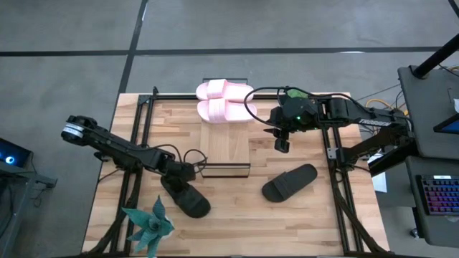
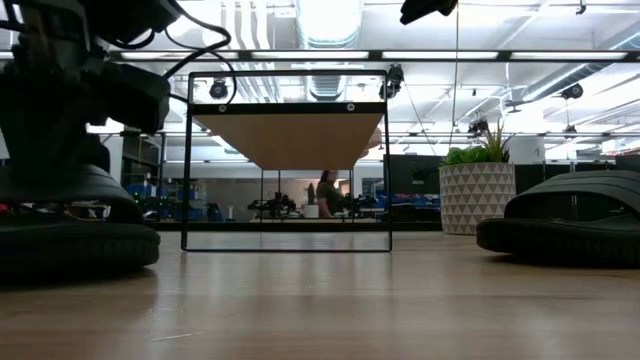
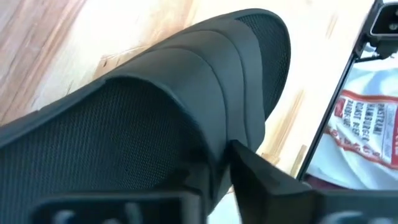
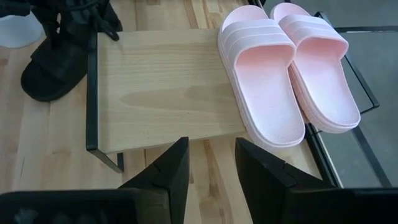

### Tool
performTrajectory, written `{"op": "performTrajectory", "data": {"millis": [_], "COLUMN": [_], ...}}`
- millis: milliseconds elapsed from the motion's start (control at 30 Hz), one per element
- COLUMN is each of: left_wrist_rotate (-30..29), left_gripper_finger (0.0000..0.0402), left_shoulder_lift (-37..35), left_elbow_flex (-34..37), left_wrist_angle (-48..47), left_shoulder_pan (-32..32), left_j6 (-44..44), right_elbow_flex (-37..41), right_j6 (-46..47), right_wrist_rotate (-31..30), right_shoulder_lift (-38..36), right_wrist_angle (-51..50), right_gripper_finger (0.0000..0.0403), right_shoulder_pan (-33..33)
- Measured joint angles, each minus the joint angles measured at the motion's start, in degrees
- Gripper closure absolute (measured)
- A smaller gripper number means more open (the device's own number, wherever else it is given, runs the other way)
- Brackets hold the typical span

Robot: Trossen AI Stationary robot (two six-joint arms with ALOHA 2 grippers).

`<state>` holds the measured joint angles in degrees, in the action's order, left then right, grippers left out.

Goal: Pick and place slides into the shelf
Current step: Put the left black slide on the shelf

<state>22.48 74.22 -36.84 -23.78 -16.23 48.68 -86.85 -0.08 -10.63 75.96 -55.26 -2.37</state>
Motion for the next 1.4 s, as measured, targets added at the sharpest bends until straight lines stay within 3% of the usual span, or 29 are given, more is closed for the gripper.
{"op": "performTrajectory", "data": {"millis": [67,200,400,567,800,967,1200,1400], "left_wrist_rotate": [0.2,1.7,9.3,10.0,2.1,-5.8,-8.4,-16.7], "left_gripper_finger": [0.0392,0.0394,0.04,0.04,0.0401,0.0401,0.0401,0.0401], "left_shoulder_lift": [0.0,-0.2,-2.2,-5.2,-10.8,-15.4,-21.0,-23.7], "left_elbow_flex": [0.4,0.3,-0.7,-2.9,-8.9,-15.0,-23.6,-30.9], "left_wrist_angle": [0.1,-0.2,-2.1,-8.8,-24.0,-29.2,-39.1,-39.4], "left_shoulder_pan": [0.0,0.0,-1.1,-1.1,-1.2,-1.1,-1.2,-1.0], "left_j6": [-1.0,-2.9,-11.1,-13.0,-12.0,-12.0,-8.9,-13.7], "right_elbow_flex": [0.0,0.0,0.0,0.0,0.1,0.1,0.3,0.4], "right_j6": [0.0,0.0,0.0,0.0,0.0,0.0,-1.0,-6.5], "right_wrist_rotate": [0.0,0.0,0.0,0.0,0.0,0.0,0.0,0.0], "right_shoulder_lift": [0.0,0.0,0.0,0.0,0.0,0.0,0.0,0.0], "right_wrist_angle": [0.0,0.0,0.0,-0.1,-0.1,0.2,0.4,5.8], "right_gripper_finger": [0.0282,0.0282,0.0282,0.0282,0.0282,0.0282,0.0282,0.0282], "right_shoulder_pan": [0.0,0.0,0.0,0.0,0.0,0.0,0.6,2.7]}}
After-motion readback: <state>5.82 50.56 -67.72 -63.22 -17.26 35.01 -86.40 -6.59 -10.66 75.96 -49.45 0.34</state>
